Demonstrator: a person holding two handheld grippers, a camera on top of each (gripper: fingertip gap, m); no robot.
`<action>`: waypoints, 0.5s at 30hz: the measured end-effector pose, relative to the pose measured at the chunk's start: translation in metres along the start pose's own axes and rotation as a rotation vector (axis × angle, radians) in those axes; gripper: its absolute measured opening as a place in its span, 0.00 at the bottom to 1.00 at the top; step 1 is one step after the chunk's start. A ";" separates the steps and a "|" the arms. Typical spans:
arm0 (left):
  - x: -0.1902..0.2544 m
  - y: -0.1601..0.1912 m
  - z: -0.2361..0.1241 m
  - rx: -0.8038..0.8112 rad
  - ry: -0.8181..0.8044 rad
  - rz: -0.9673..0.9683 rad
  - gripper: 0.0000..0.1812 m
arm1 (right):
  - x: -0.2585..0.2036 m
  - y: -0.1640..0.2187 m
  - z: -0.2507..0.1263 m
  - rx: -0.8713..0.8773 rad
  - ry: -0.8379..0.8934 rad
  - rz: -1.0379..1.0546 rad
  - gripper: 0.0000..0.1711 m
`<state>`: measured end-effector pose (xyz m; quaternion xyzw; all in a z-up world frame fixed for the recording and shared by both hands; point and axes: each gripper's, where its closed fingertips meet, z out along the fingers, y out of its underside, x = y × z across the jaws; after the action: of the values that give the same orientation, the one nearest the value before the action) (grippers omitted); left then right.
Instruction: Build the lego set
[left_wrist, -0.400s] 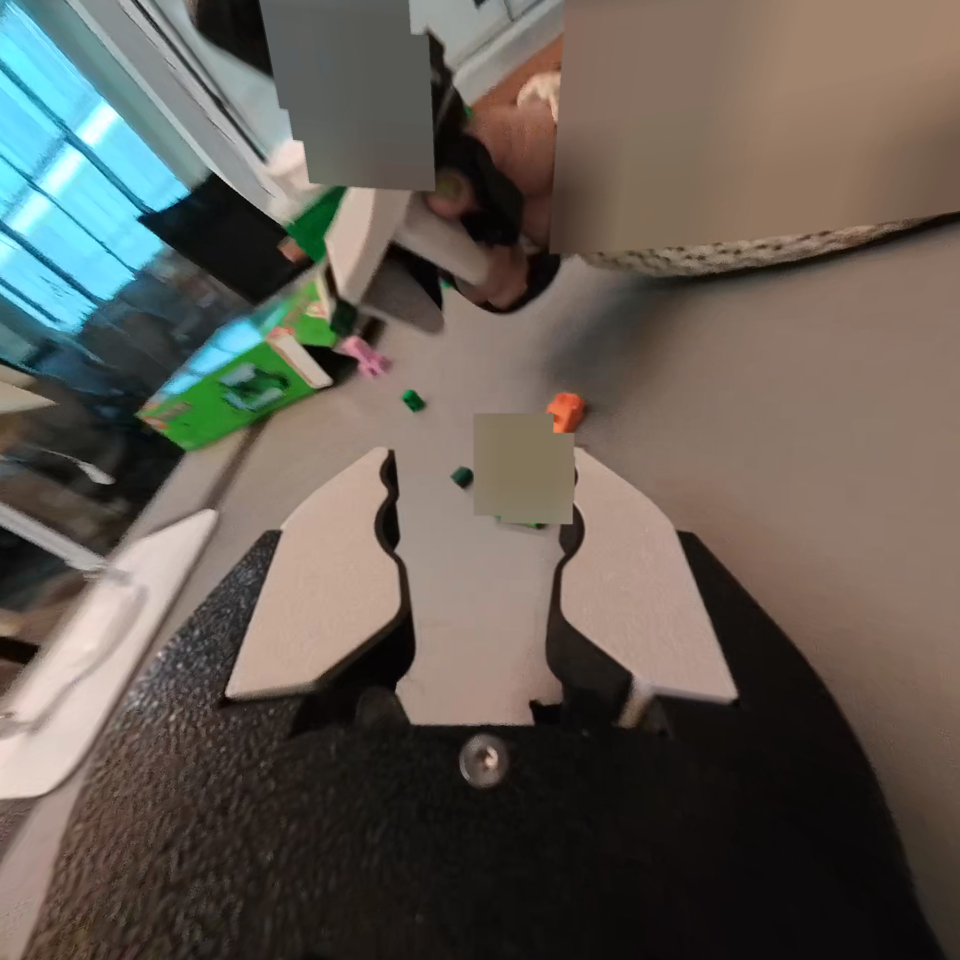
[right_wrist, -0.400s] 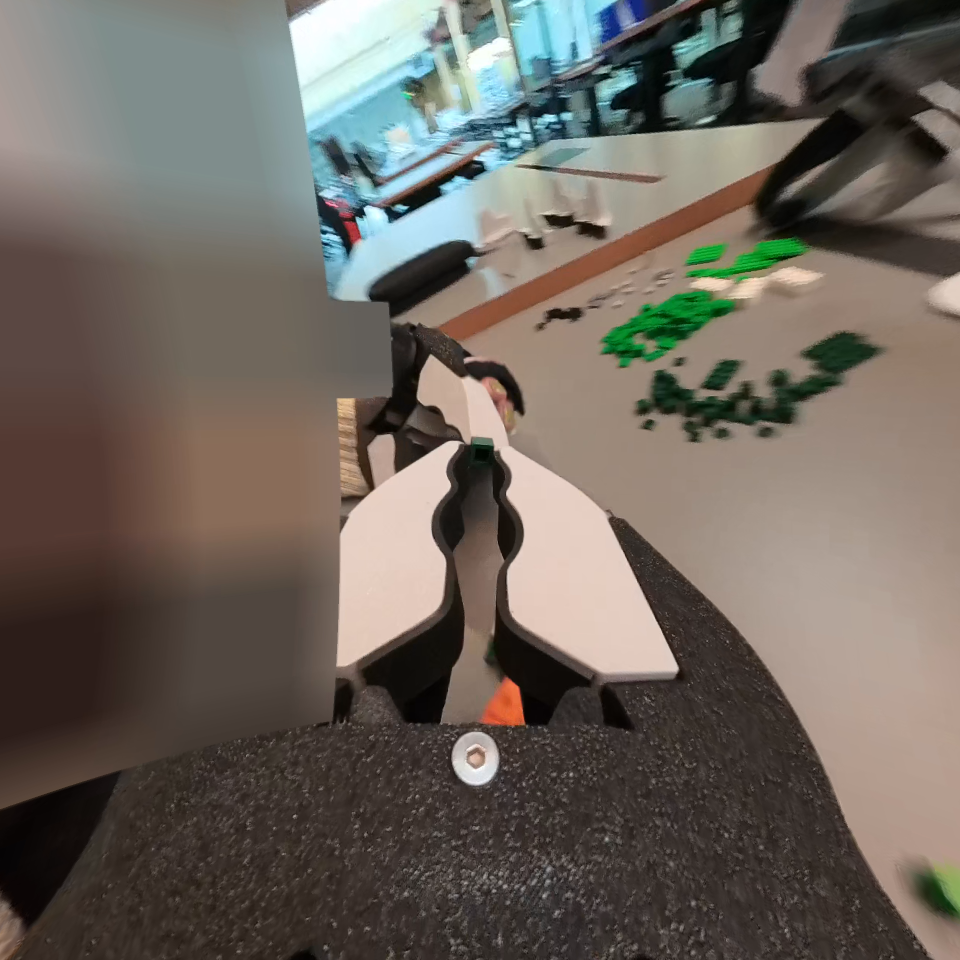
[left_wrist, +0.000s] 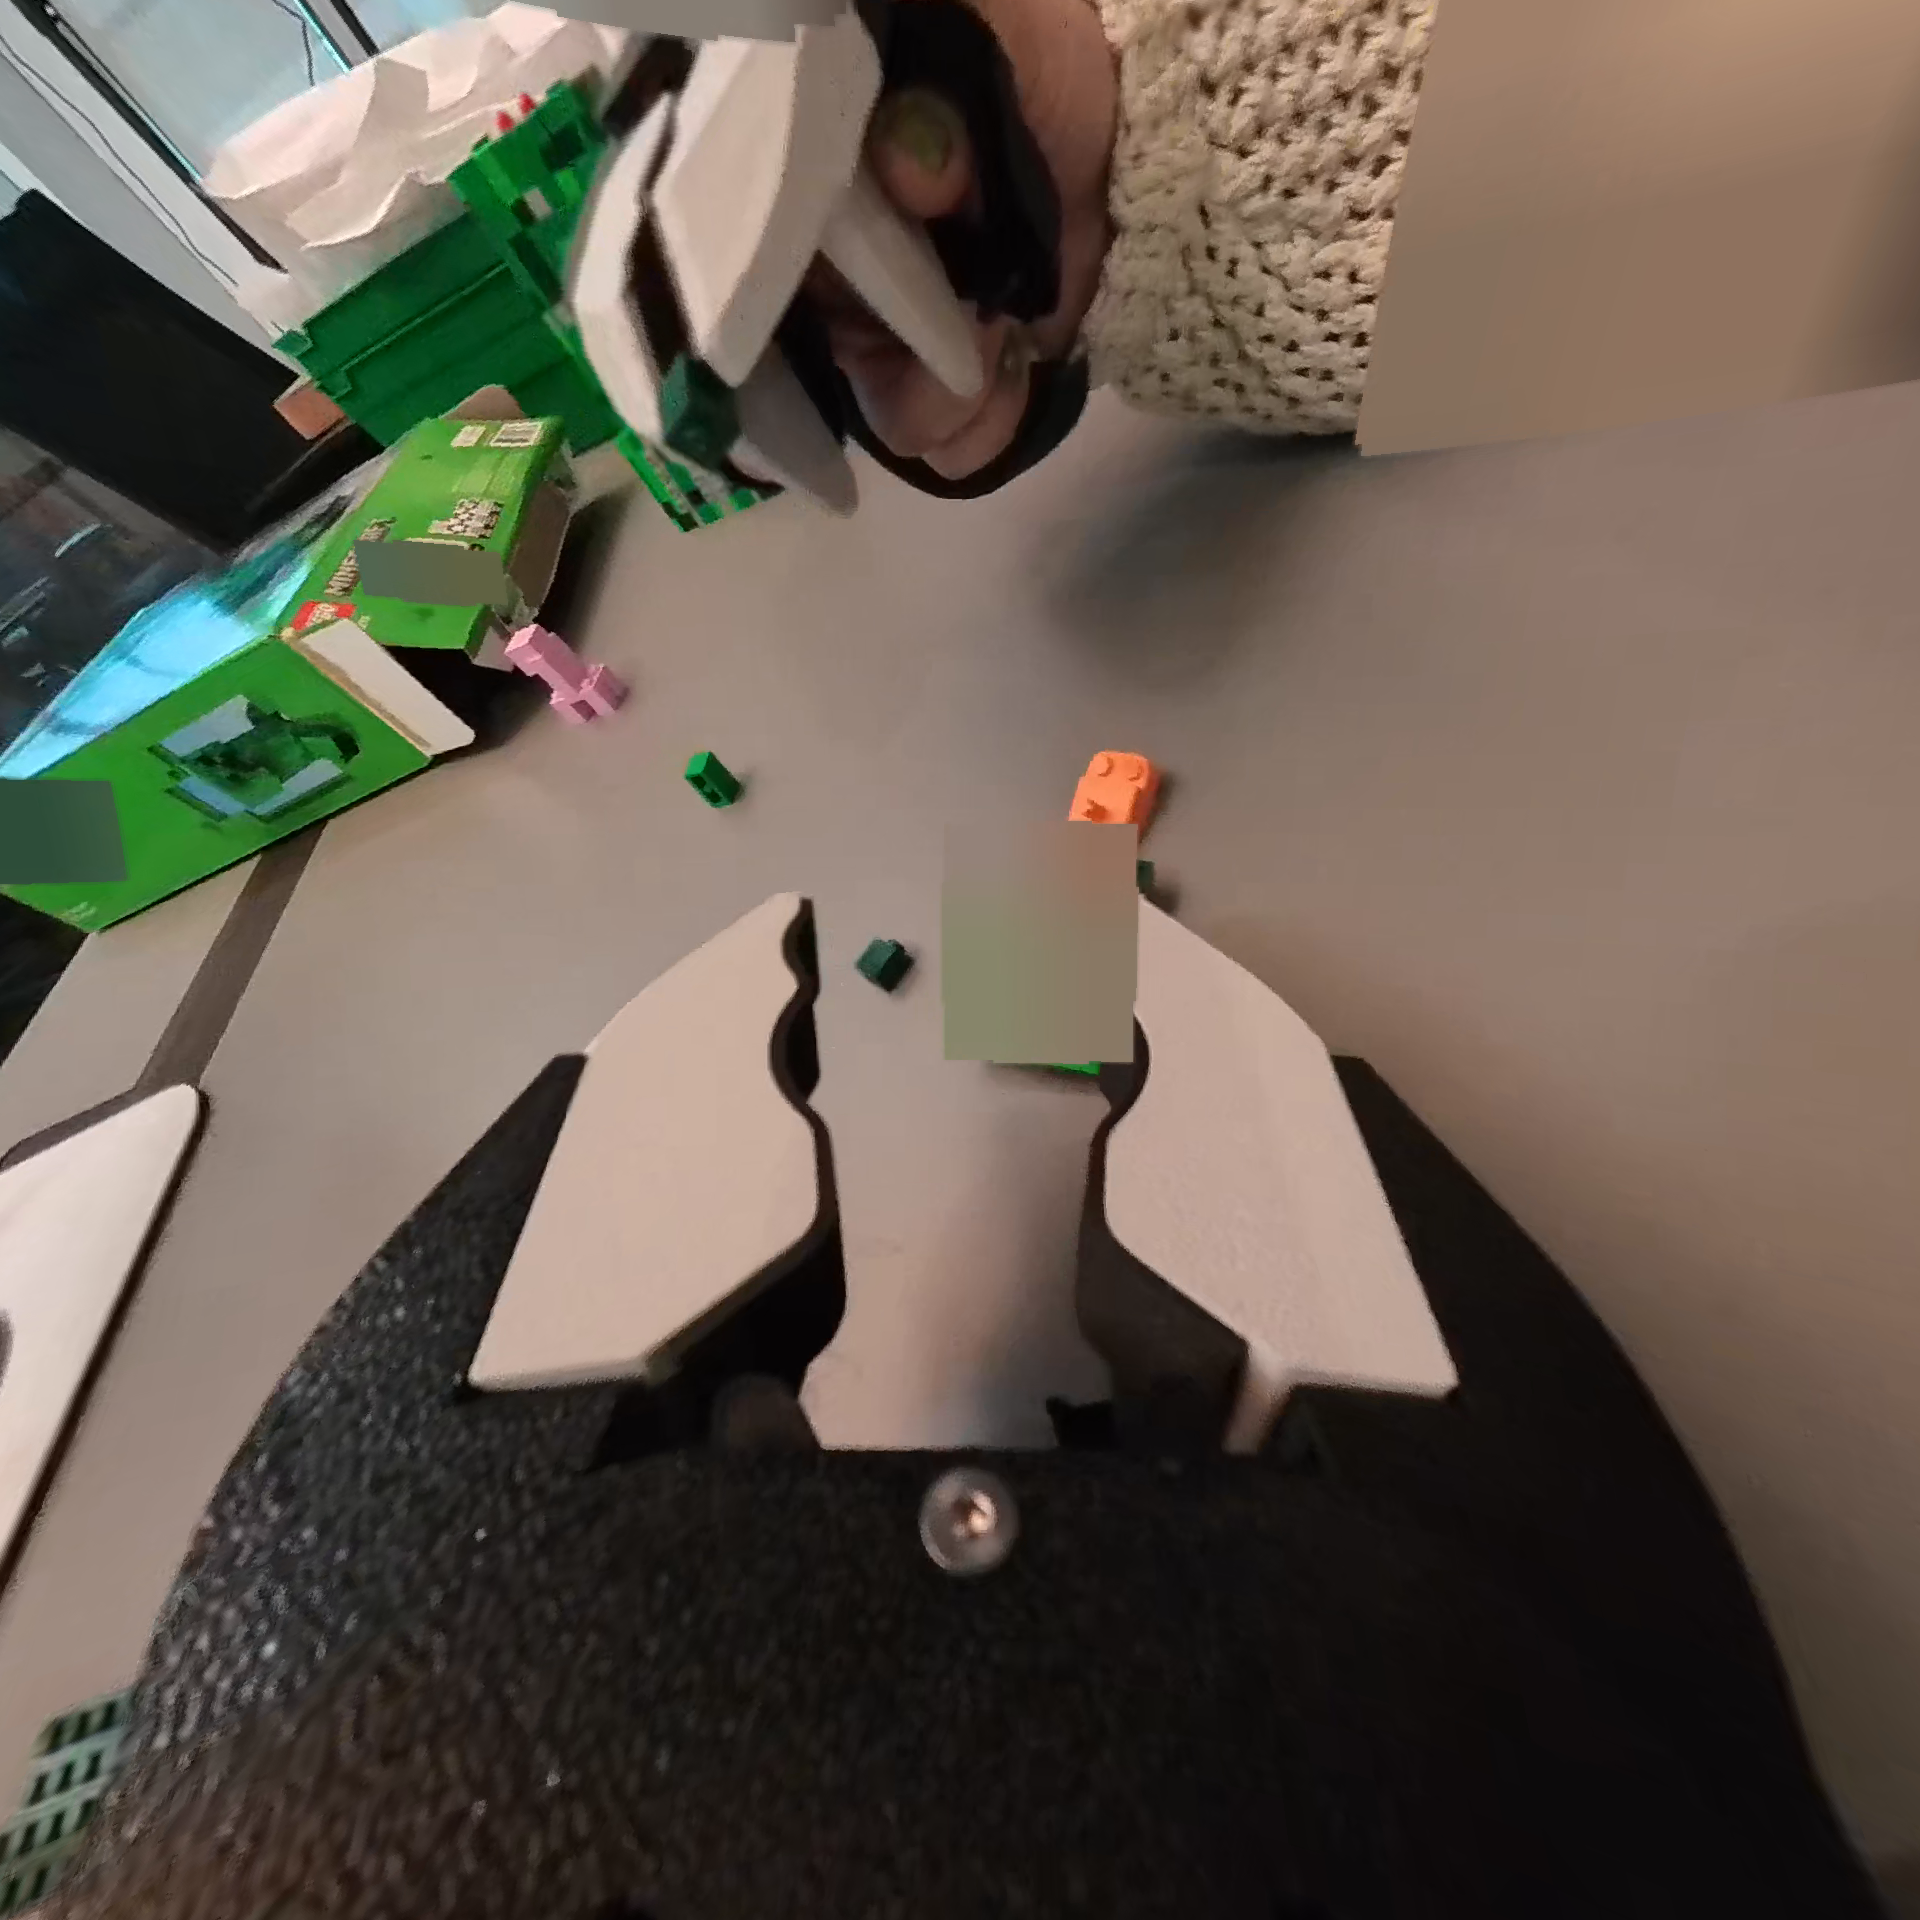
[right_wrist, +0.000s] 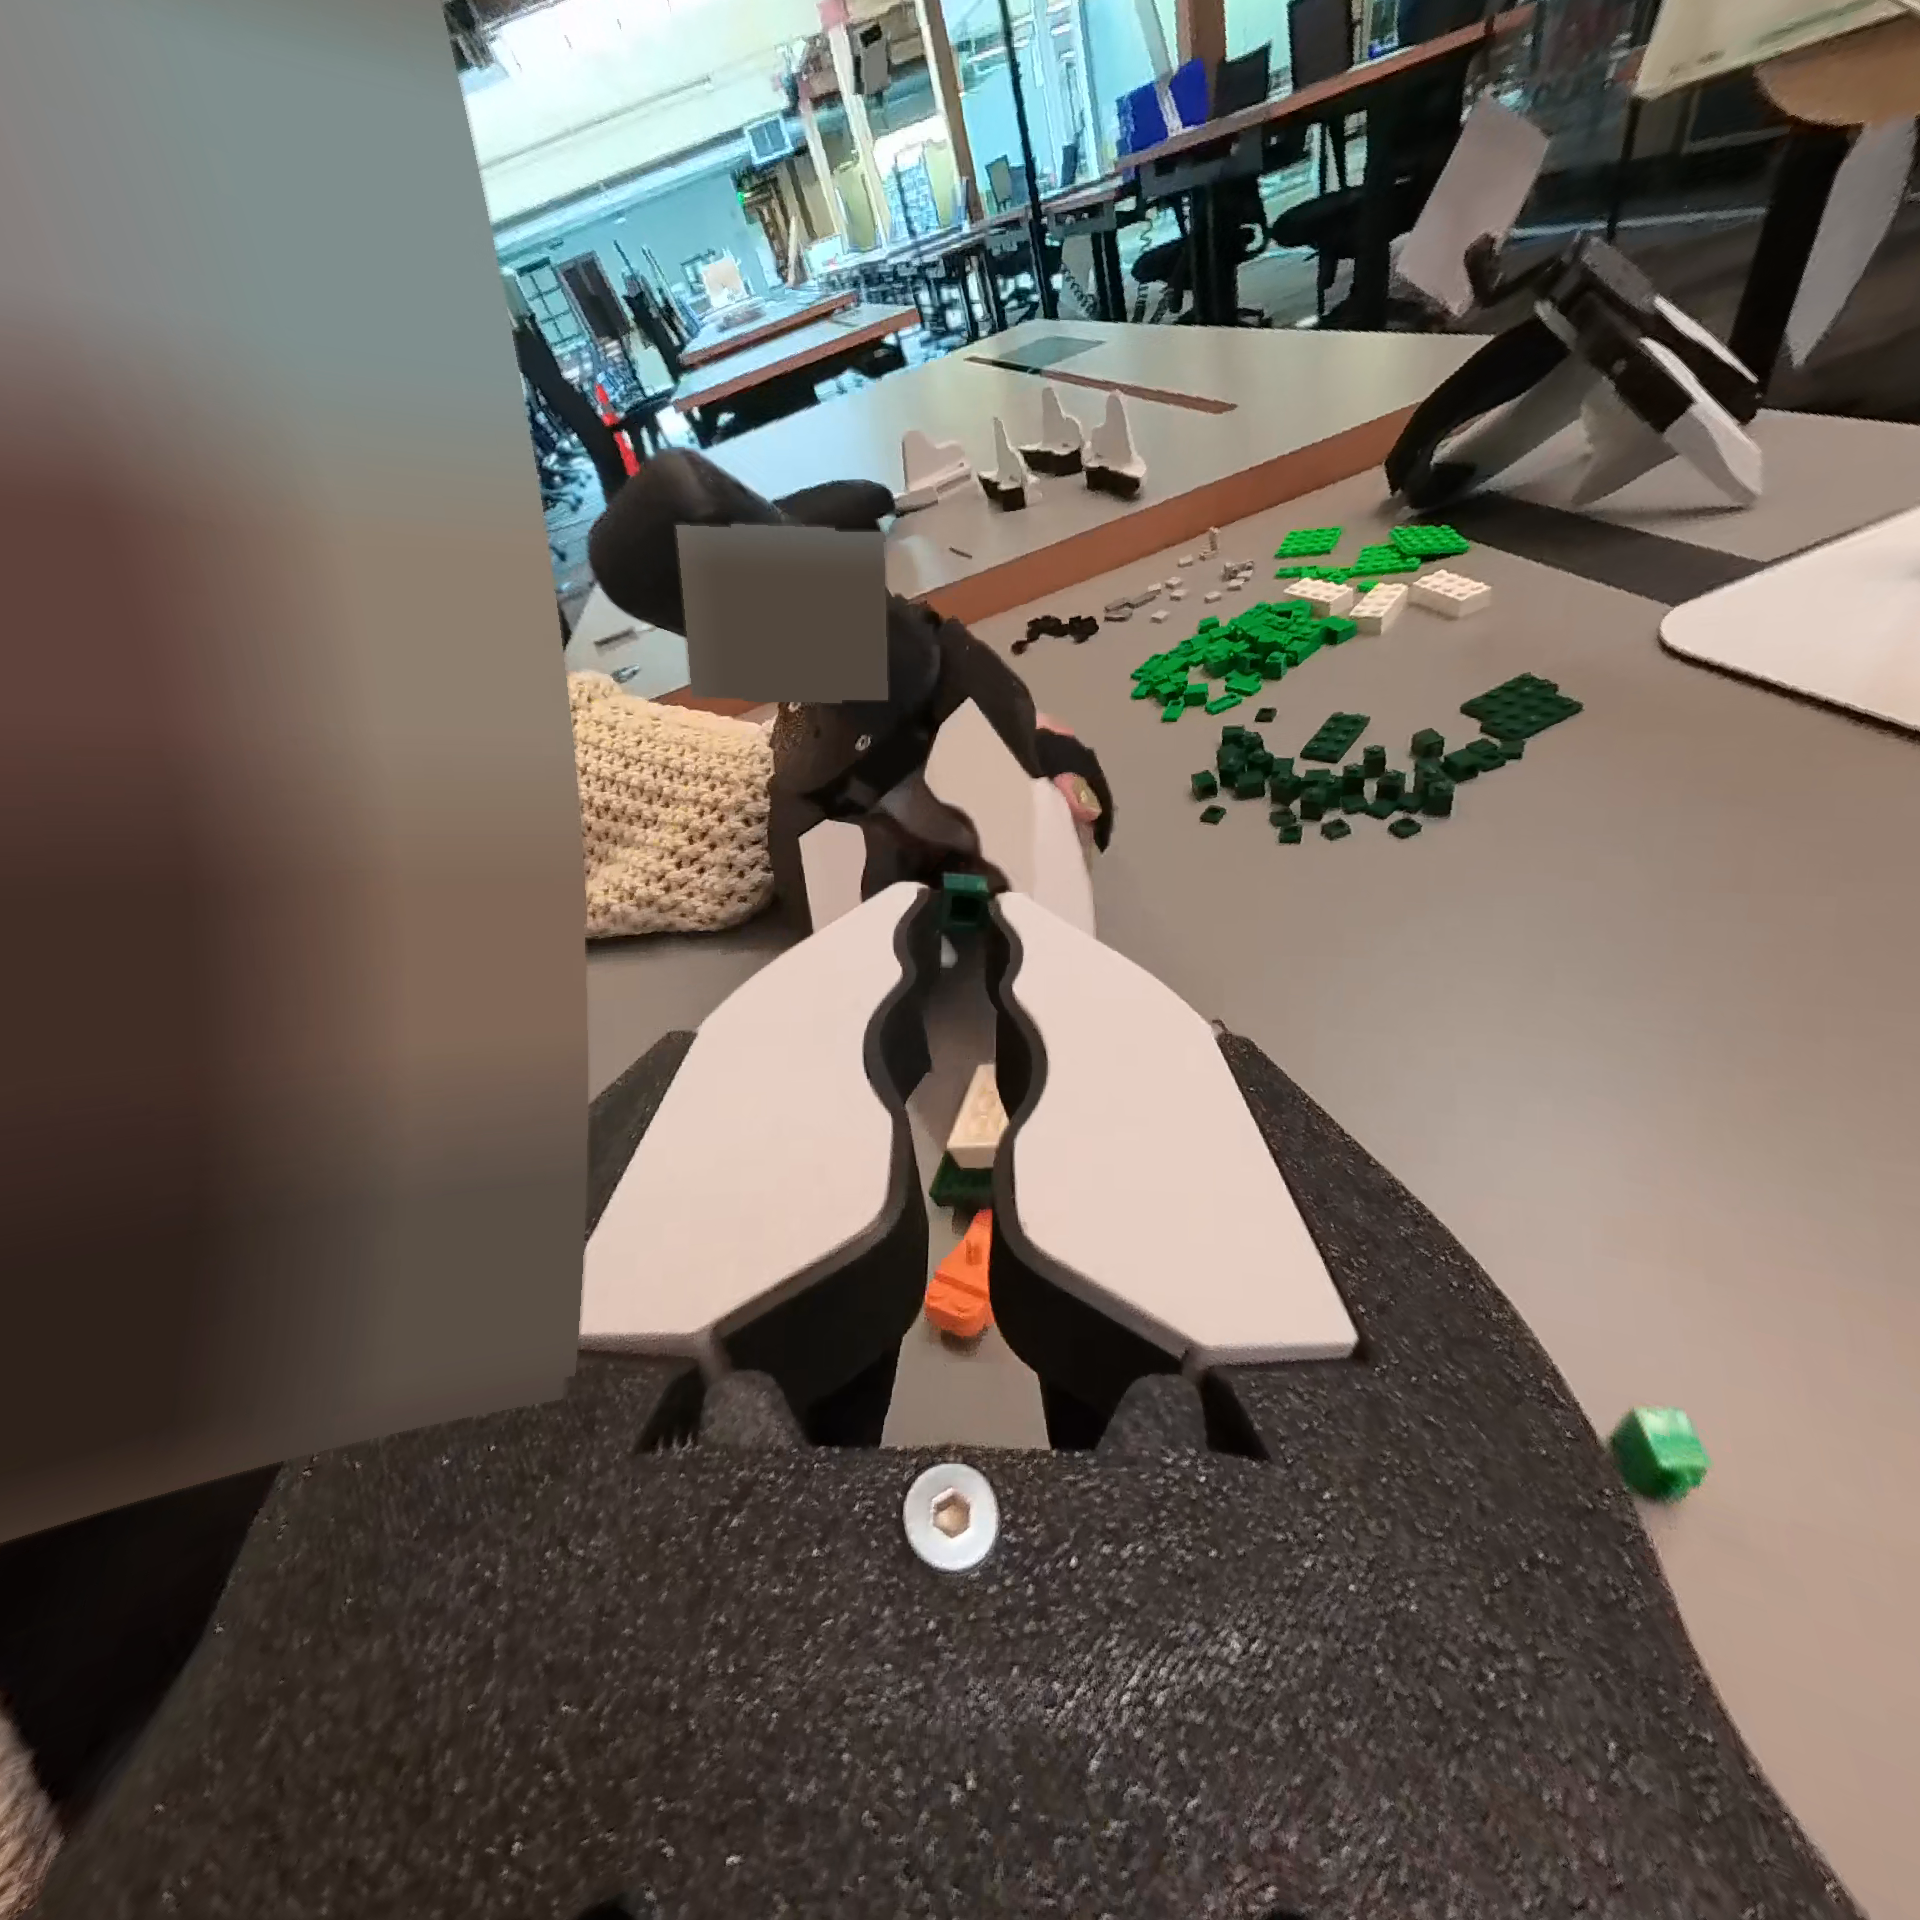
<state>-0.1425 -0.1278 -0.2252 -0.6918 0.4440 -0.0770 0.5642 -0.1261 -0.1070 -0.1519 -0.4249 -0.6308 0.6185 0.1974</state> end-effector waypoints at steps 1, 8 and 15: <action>-0.003 0.000 0.001 0.003 -0.004 -0.007 0.30 | 0.002 0.000 0.000 0.006 0.010 0.008 0.04; -0.004 -0.017 -0.005 0.095 0.008 0.055 0.18 | 0.001 0.000 0.003 -0.002 0.015 -0.002 0.04; 0.006 -0.010 -0.007 0.048 0.020 0.072 0.17 | -0.001 0.010 0.006 -0.084 0.030 -0.021 0.04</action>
<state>-0.1377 -0.1375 -0.2162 -0.6608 0.4722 -0.0741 0.5787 -0.1275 -0.1124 -0.1620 -0.4354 -0.6575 0.5831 0.1954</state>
